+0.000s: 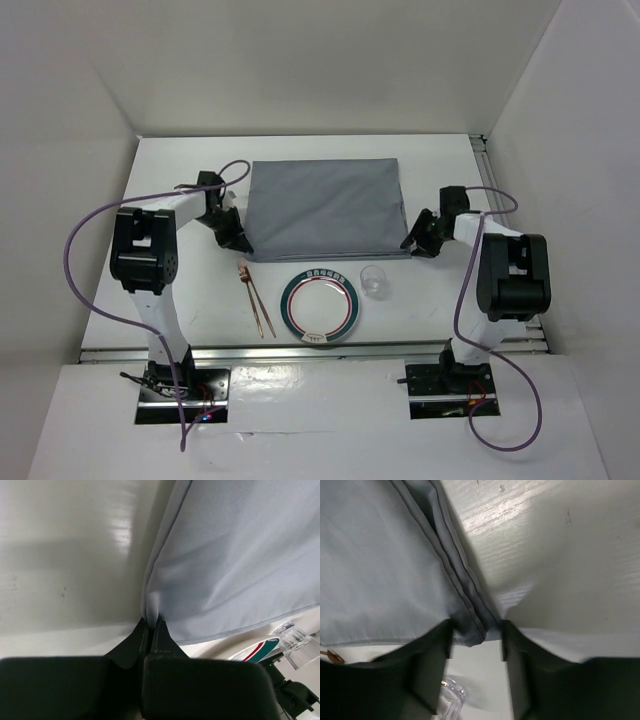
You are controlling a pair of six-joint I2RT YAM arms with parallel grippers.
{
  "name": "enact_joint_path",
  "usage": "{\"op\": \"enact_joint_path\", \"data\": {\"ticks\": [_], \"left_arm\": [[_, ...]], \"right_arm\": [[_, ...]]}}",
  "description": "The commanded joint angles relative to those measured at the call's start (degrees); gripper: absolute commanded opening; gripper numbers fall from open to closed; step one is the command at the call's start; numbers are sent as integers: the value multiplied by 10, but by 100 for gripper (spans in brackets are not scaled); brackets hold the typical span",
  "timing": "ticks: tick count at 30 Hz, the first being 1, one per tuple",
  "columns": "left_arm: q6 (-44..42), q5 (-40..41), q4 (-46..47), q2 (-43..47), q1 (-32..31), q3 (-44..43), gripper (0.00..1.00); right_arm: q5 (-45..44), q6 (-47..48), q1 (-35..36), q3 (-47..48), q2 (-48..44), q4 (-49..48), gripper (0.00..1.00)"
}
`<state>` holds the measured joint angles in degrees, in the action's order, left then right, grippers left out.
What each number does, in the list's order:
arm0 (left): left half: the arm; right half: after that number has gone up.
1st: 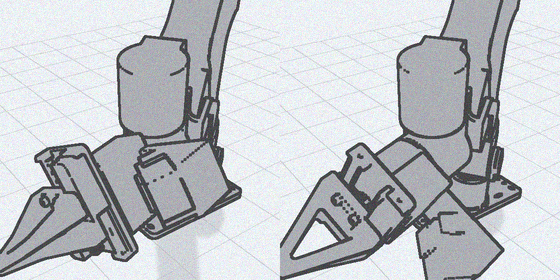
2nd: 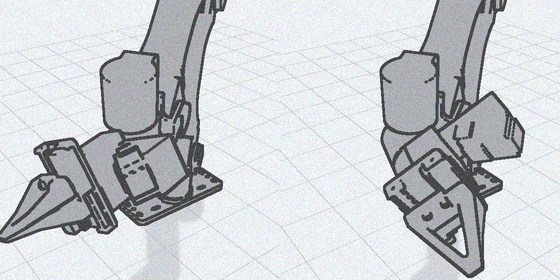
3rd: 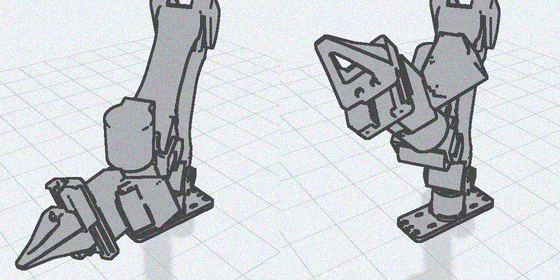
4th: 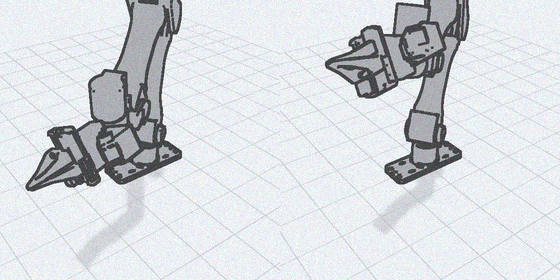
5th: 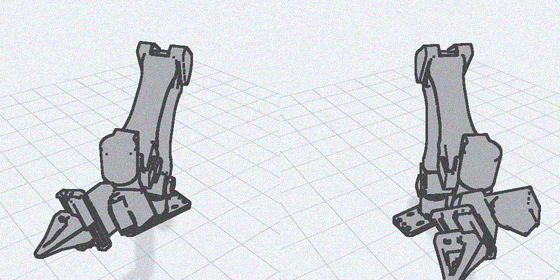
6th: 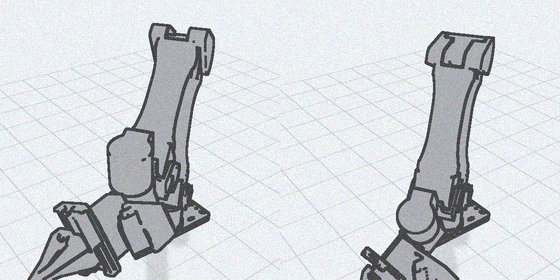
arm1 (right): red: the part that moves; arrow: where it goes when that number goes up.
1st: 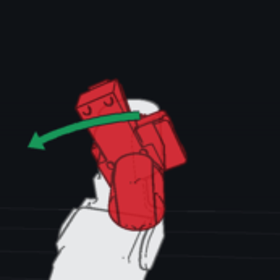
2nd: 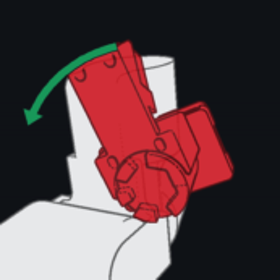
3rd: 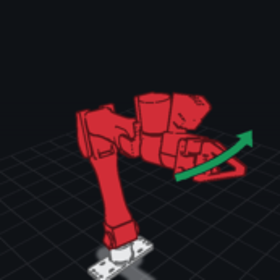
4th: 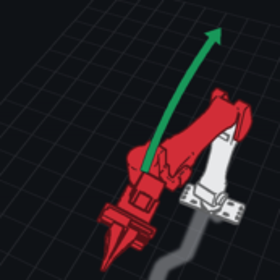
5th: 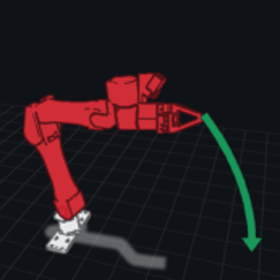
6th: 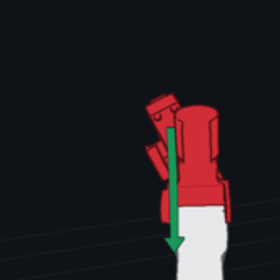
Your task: Set the dinner table for one person
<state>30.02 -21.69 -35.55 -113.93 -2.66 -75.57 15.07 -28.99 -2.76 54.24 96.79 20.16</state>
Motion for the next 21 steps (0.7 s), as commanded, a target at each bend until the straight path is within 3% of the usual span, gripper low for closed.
{"op": "enact_joint_path", "data": {"ticks": [1, 3, 4, 8, 13, 21], "left_arm": [[-18, 8, -5, -26, 0, -23, 0], [-18, 13, -14, -31, 0, -46, 0], [-18, 13, -21, -37, 0, -64, 0], [-23, 34, -54, -52, 0, -124, 0], [-23, 41, -60, -62, 17, -148, 0], [-18, 30, -16, -17, 36, -15, 0]], "right_arm": [[29, -5, 12, -6, 8, -39, 47], [29, -5, 21, -6, 29, -39, 37], [29, -5, 28, 9, 36, -39, 26], [24, 1, 34, 58, 78, -39, 2], [12, 7, 34, 98, 118, -21, 0], [26, -4, 45, -9, 45, -42, 0]]}}
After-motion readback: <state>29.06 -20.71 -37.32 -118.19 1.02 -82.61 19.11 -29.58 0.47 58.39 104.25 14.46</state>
